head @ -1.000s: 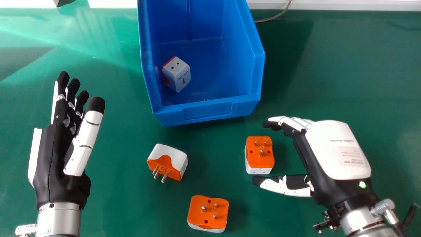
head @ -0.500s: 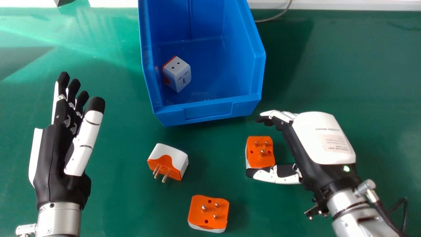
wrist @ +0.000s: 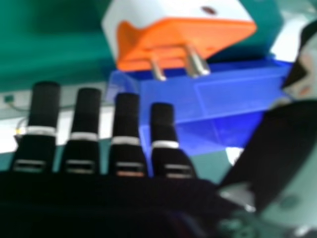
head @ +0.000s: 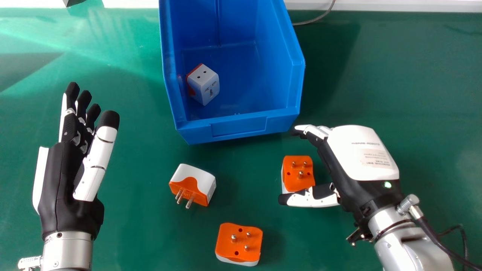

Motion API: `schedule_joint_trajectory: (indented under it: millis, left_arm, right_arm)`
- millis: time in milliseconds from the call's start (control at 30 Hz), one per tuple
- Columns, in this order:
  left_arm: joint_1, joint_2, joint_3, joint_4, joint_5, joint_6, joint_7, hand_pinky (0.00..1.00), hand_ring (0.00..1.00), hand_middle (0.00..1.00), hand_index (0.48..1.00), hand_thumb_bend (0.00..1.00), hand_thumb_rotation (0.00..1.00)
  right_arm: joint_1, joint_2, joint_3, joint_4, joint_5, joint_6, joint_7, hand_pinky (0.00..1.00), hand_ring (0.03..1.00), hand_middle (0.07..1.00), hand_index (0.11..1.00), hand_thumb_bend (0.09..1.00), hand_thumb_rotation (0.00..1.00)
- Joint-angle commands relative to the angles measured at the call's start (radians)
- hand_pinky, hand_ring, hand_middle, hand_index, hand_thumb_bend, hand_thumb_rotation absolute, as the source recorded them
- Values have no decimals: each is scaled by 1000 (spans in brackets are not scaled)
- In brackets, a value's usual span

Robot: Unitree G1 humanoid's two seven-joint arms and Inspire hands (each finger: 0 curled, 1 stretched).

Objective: Pick all objects and put in blue box

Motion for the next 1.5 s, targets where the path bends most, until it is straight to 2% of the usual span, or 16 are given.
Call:
schedule_joint_trajectory:
  millis: [0,67,267,400,433,500,700,833,900,1000,1067,1200,1333,1467]
  left_arm:
    - [-1,6,9,-19,-4,-18,0,951,974,990,995,614,616]
    - [0,9,9,-22,-1,-15,0,951,974,989,993,616,616]
    - [-3,13,13,-16,-9,-20,-8,960,978,991,992,623,620]
    - [-6,14,15,-16,-5,-18,-6,961,979,992,992,625,619]
    - [-7,15,15,-14,-5,-19,-8,960,979,992,992,627,619]
    - [-11,18,17,-9,-15,-21,-18,959,978,992,992,626,621]
    - [-18,16,23,-5,-16,-20,-21,961,982,995,995,625,620]
    - [-20,15,26,-8,-10,-16,-17,957,978,990,989,622,613]
    - [-22,17,27,-7,-10,-15,-19,956,976,987,985,624,611]
    - [-24,20,29,-4,-19,-14,-25,959,976,986,984,628,610]
    - [-26,21,29,-1,-17,-18,-27,961,977,987,985,631,609]
    - [-28,25,28,-5,-15,-15,-24,959,975,985,985,629,609]
    - [-31,28,28,1,-19,-20,-27,959,975,983,982,629,608]
    - [-31,21,26,-9,-10,-9,-10,956,971,978,976,631,606]
  right_arm:
    - [-16,-17,3,-12,-11,10,25,626,746,780,787,724,436]
    - [-14,-26,5,-19,-11,17,46,632,750,784,790,730,436]
    - [-9,-60,8,-29,-11,12,83,672,780,811,813,779,432]
    - [-11,-73,5,-31,-8,17,102,676,784,816,817,787,442]
    - [-15,-75,5,-28,-9,18,106,677,786,818,819,790,440]
    - [-28,-78,7,-8,-12,14,100,683,790,822,822,789,436]
    - [-79,-72,24,64,-26,17,82,678,785,818,820,792,428]
    - [-116,-64,34,113,-31,17,67,674,782,816,817,793,434]
    - [-134,-60,42,133,-36,21,64,673,780,814,815,792,433]
    - [-157,-53,50,158,-36,24,54,675,781,815,817,785,435]
    - [-172,-49,57,175,-40,30,52,674,778,812,815,785,432]
    - [-202,-40,69,208,-37,42,52,678,777,810,814,777,438]
    - [-235,-32,86,256,-41,42,35,680,777,808,809,770,436]
    - [-262,-25,100,295,-36,41,23,678,773,803,803,770,432]
